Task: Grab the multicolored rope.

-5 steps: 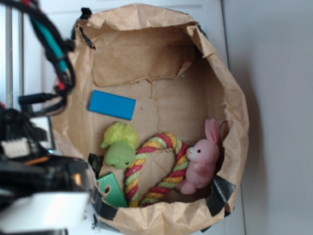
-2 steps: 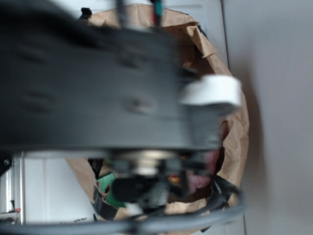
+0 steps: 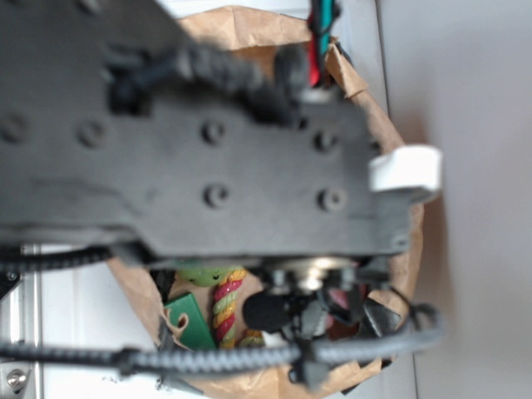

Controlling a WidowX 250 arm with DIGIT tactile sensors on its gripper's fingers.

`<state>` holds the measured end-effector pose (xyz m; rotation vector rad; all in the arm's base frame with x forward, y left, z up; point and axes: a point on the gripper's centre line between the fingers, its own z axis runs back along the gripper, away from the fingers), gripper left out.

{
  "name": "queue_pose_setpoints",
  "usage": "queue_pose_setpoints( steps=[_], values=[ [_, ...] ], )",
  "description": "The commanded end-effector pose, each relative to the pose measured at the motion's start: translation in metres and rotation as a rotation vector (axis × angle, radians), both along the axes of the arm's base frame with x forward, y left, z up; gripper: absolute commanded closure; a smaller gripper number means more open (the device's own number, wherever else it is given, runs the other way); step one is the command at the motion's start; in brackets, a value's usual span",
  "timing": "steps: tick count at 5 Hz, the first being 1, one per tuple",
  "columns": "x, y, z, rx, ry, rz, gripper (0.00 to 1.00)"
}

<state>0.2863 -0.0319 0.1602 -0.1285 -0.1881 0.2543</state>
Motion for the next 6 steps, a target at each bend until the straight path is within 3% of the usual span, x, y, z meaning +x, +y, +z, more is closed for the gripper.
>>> queue_pose_setpoints(
  steps=[1,2,4,6],
  values=[
    [0.022,0.011,-0.043,-0.015,-0.055,-0.035,0.0],
    [0.032,0.023,-0.06,0.002,-0.033,-0.027,0.0],
    [0.025,0.049,-0.058,0.021,-0.055,-0.022,0.0],
    [0.021,0.041,-0.075,0.049,-0.035,-0.058,0.0]
  ],
)
